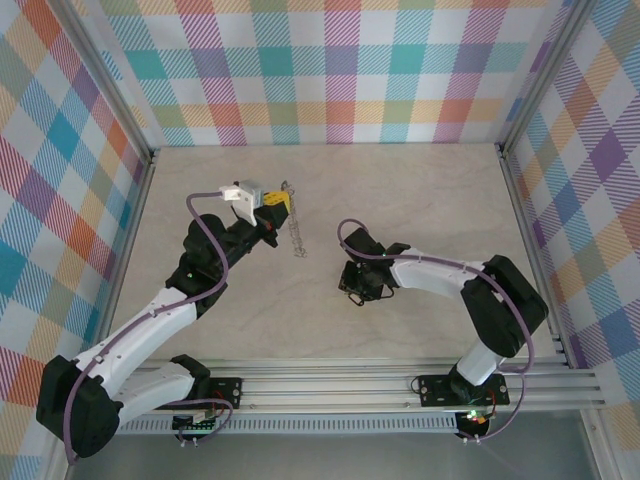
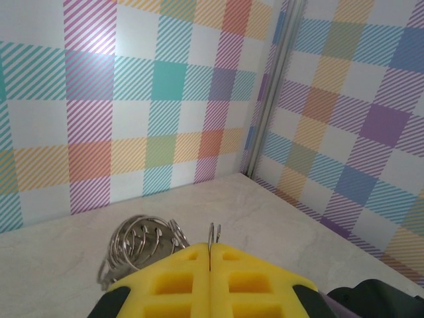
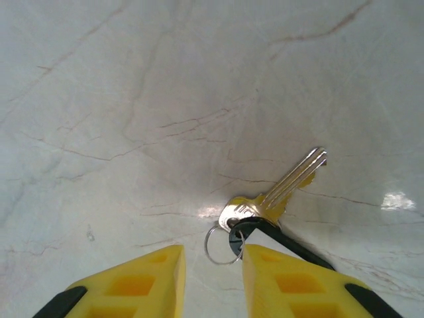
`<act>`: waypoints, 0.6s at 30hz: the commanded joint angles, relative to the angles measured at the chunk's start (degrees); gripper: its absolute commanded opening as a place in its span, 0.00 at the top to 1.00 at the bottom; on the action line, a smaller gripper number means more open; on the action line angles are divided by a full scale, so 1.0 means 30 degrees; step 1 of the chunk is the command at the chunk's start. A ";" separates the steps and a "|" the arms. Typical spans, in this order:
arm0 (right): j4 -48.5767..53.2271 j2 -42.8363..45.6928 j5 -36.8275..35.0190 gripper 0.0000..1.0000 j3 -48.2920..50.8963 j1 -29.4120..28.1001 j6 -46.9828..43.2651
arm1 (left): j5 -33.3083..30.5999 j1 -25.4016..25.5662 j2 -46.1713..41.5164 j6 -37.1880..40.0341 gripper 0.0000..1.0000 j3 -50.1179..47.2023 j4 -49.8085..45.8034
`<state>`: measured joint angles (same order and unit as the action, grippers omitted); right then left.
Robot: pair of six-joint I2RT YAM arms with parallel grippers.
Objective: Put the keys on the keyring
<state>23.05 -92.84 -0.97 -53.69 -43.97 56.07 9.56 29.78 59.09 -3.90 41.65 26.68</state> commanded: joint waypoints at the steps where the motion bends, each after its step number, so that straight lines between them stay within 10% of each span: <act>1: 0.0764 0.0887 -0.0728 0.70 -0.0154 -0.0169 -0.1980 | 0.0415 -0.0288 -0.0438 -0.0369 1.00 0.0121 0.1332; 11: 0.1168 0.0156 -0.0300 0.70 -0.0923 -0.0483 -0.2669 | 0.0562 -0.0288 -0.0187 -0.0681 1.00 0.0230 0.1479; 18: -0.0036 0.0871 -0.1900 0.69 -0.0796 -0.0903 -1.0463 | 0.0683 -0.0296 -0.0141 -0.0692 1.00 0.0413 0.1122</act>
<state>24.67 -91.88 -3.79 -56.36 -46.22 38.02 10.61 29.67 59.09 -5.19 41.65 27.14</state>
